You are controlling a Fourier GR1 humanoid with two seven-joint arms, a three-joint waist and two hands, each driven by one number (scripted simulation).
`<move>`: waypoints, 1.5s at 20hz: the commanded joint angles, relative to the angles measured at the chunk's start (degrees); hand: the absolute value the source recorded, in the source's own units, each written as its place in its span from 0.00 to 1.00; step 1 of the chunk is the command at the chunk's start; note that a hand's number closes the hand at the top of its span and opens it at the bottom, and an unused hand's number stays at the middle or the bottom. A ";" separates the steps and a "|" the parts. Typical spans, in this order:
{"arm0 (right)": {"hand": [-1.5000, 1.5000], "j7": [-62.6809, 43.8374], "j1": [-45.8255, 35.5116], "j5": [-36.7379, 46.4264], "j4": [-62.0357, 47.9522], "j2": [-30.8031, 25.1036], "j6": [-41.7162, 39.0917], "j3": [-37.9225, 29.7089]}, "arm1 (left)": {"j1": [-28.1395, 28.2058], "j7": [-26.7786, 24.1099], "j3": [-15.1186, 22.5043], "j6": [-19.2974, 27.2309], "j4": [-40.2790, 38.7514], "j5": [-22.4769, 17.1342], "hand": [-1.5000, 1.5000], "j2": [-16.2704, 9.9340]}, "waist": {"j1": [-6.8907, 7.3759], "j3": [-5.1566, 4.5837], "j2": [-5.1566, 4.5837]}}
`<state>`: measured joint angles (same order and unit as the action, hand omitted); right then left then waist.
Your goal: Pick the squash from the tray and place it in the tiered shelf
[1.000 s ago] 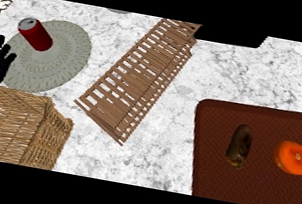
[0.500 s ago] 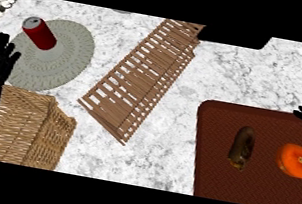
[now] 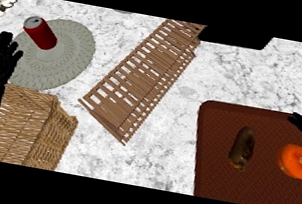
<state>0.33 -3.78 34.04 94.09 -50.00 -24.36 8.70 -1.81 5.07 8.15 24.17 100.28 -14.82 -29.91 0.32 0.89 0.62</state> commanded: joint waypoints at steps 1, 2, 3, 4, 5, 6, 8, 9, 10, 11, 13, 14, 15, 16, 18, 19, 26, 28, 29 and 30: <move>0.00 3.66 -1.06 3.79 -5.68 2.40 2.69 1.23 | -1.75 0.15 1.57 -1.05 -3.12 -0.91 0.50 4.45 | -0.16 -0.87 -0.80; 0.00 5.94 1.97 1.43 -2.62 -1.23 0.83 -1.80 | -0.75 0.48 1.68 -0.79 -2.75 -0.71 0.50 4.35 | -0.80 -0.89 -0.63; 0.00 4.43 0.09 3.94 -6.18 2.40 2.84 0.65 | -3.35 -0.27 2.06 -1.83 -5.94 -0.46 0.50 4.56 | -0.60 -0.88 -0.84; 0.00 5.85 -1.05 5.62 -9.71 2.50 4.40 0.56 | 0.11 -0.61 1.24 -1.47 -2.01 -1.57 0.50 4.43 | 0.14 -0.86 -0.79; 0.00 5.41 -0.07 4.90 -6.97 2.37 2.89 0.14 | -1.71 1.12 1.18 -1.64 -2.10 -1.10 0.50 4.02 | -0.38 -0.88 -0.68; 0.00 6.08 -3.88 4.39 -10.28 2.12 0.81 -0.44 | -1.11 -0.13 2.72 -0.41 -3.40 0.89 0.50 5.20 | -0.04 -0.88 -0.79; 0.00 7.70 -2.99 5.86 -12.18 3.77 3.71 0.14 | -0.59 -1.07 1.66 -1.83 -3.82 -1.10 0.50 5.24 | -0.07 -0.89 -0.79; 0.00 9.33 -1.04 5.45 -10.74 3.23 4.27 -1.08 | -1.35 2.54 1.54 -0.40 -1.64 0.19 0.50 4.24 | -0.41 -0.87 -0.65; 0.00 8.63 -0.59 6.87 -10.96 5.21 5.87 0.24 | -2.35 -1.05 2.03 -1.22 -5.14 0.61 0.50 5.75 | -0.60 -0.89 -0.73; 0.00 10.55 -0.44 6.67 -12.48 5.54 7.27 -0.13 | -1.79 -0.65 3.69 0.37 -4.84 1.74 0.50 6.89 | -0.63 -0.87 -0.76; 0.00 12.07 -3.28 7.12 -15.91 4.64 5.59 -0.49 | -1.97 -1.37 4.19 0.41 -4.97 2.30 0.50 7.25 | -0.27 -0.87 -0.85; 0.00 10.09 -3.64 7.84 -13.45 6.08 4.92 0.64 | -4.64 -0.20 0.76 -1.56 -6.47 -0.10 0.50 5.28 | -0.48 -0.90 -0.80; 0.00 12.10 -4.40 7.71 -16.10 5.48 5.45 -0.37 | -3.65 0.99 2.80 -0.73 -5.27 1.15 0.50 5.66 | -0.33 -0.87 -0.81; 0.00 10.67 -2.39 9.35 -14.73 8.07 7.67 1.17 | -1.18 0.88 0.19 -2.46 -1.78 -1.48 0.50 3.96 | -0.12 -0.88 -0.65; 0.00 9.47 -3.20 9.92 -13.77 9.32 6.96 1.58 | -4.03 2.75 2.51 0.19 -3.11 1.51 0.50 5.63 | -0.48 -0.89 -0.67; 0.00 9.60 -1.67 9.53 -12.32 8.21 6.05 1.26 | 0.02 -0.84 1.11 -2.77 -3.50 -1.25 0.50 5.21 | -0.47 -0.93 -0.61; 1.00 12.79 -4.91 12.91 -22.07 10.74 6.46 2.32 | -1.08 0.09 1.51 -1.98 -3.79 0.72 0.50 5.91 | -0.17 -0.89 -0.69; 1.00 16.82 -2.78 15.63 -25.45 11.75 11.62 4.09 | -1.58 0.87 2.62 -0.67 -3.06 1.82 0.50 6.65 | -0.21 -0.85 -0.75; 1.00 16.54 -6.16 17.61 -25.85 11.26 11.86 4.19 | -1.94 -0.50 0.17 -3.70 -4.86 -0.69 0.50 5.52 | 0.00 -0.88 -0.78; 1.00 14.17 -5.79 18.38 -21.66 11.10 10.80 4.61 | -1.27 2.50 0.12 -3.18 -2.17 -0.83 0.50 4.71 | -0.14 -0.89 -0.63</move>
<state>14.20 -8.68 49.13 72.24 -39.45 -15.33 12.00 -3.31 5.67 6.91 22.42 98.79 -14.08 -28.08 0.48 0.39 0.79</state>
